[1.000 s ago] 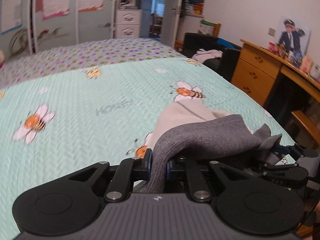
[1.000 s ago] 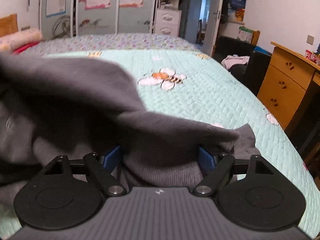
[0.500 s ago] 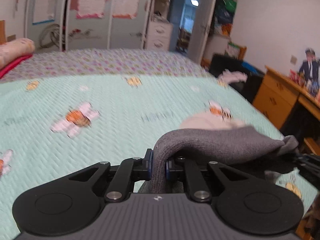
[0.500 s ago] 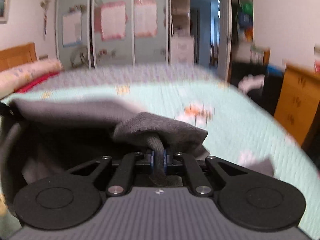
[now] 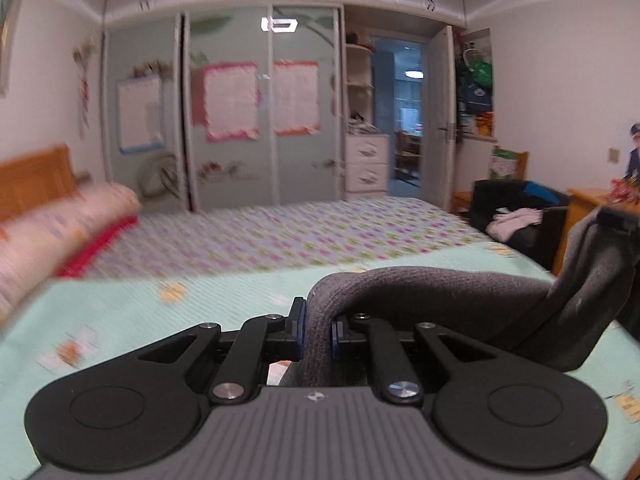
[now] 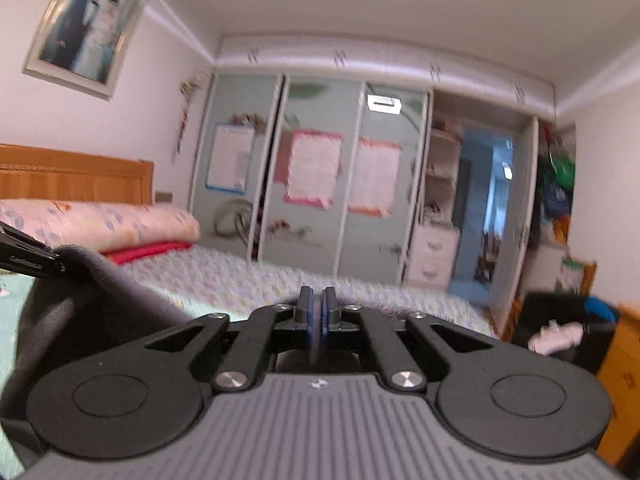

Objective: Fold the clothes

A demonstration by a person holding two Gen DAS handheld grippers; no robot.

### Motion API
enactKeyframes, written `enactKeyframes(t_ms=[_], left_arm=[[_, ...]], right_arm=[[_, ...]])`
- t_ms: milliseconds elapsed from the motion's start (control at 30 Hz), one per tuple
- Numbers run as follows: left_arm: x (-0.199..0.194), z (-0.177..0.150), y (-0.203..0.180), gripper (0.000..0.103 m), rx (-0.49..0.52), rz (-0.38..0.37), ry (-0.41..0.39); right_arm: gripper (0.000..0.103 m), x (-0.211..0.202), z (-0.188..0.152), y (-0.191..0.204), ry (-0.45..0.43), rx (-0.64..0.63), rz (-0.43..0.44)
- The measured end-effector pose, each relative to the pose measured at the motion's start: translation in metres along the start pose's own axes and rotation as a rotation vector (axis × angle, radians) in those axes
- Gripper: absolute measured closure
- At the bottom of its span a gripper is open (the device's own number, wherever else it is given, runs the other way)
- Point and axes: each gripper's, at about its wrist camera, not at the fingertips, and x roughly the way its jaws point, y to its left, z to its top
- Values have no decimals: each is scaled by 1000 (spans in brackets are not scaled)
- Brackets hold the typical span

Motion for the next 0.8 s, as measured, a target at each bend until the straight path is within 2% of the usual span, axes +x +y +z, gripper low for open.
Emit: enactKeyframes(t_ms=[67,133,300,367,600,667,733,767,800], left_arm=[[-8,5,14,91,36,38,-3],[-4,-4,23,91,85,74,29],[6,-25,45,91,206,163,109],[4,-38,63,91,202,184,125],[-9,-74,112,91,121,211,153],[-12,-83,123,91,99,217,160],[-15,-91,135,91,77,222,168],[-16,-95,139,91,69,223,171],[-18,-98,142,91,64,222,175]], right_arm=[[103,4,18,15,-54,-13,6],[103,18,34,26,-51,6,47],[103,38,28,72,13,7,165],[103,46,24,91,41,8,213],[103,75,-45,184,274,22,418],[93,88,-69,213,358,32,478],[46,101,-97,242,445,7,506],[41,107,-111,256,486,-7,518],[41,113,-122,271,510,-27,512]])
